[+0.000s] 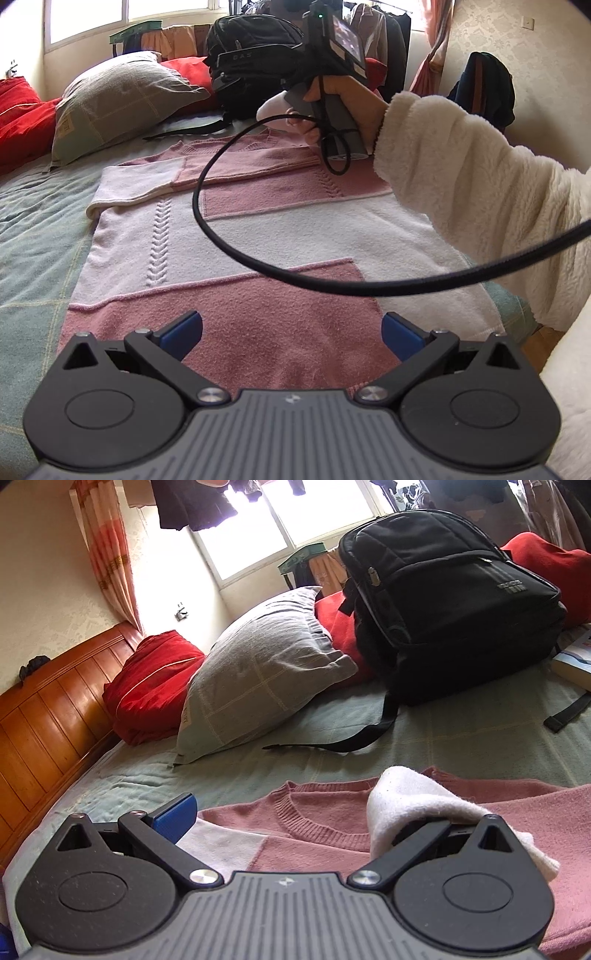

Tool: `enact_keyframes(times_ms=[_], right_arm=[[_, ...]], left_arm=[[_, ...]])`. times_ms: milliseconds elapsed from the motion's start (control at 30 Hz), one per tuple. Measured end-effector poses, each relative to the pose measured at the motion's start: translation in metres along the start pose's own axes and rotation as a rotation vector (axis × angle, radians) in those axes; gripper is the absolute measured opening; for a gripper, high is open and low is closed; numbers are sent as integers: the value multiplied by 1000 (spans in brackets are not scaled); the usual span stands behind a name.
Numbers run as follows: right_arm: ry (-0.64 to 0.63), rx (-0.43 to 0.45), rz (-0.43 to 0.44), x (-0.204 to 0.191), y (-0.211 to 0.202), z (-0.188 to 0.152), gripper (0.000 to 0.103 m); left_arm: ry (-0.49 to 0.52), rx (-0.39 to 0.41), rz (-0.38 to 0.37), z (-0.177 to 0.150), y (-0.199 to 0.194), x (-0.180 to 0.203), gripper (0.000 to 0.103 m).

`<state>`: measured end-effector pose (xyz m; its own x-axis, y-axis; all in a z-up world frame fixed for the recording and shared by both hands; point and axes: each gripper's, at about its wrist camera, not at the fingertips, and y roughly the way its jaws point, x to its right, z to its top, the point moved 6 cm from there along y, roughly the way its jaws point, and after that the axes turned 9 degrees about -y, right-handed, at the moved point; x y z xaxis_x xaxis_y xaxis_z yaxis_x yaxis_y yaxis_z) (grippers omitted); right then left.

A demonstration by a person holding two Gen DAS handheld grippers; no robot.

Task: Fold clothes
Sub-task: 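Carry the gripped white cuff across the sweater body with the right gripper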

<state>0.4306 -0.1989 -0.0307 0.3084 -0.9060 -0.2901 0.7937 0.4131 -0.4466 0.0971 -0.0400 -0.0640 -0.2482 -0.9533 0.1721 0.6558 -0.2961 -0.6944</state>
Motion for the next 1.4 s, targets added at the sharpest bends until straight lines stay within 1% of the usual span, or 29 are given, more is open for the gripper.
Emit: enact_keyframes(times_ms=[267, 700, 800, 1000, 1300, 1400], right_arm=[[-7, -25, 13, -7, 10, -4, 103], [-31, -152, 34, -18, 39, -40, 103], [-11, -155, 48, -14, 43, -44, 103], [73, -150, 66, 0, 40, -46, 103], [148, -141, -35, 28, 27, -41, 103], [166, -123, -42, 31, 26, -38, 103]], left_arm=[[-5, -4, -1, -1, 0, -1, 102], [-9, -23, -6, -5, 5, -1, 102], [-7, -27, -11, -6, 5, 0, 102], [23, -48, -31, -10, 9, 10, 102], [44, -55, -54, -12, 13, 14, 102], [42, -55, -56, -12, 15, 12, 102]])
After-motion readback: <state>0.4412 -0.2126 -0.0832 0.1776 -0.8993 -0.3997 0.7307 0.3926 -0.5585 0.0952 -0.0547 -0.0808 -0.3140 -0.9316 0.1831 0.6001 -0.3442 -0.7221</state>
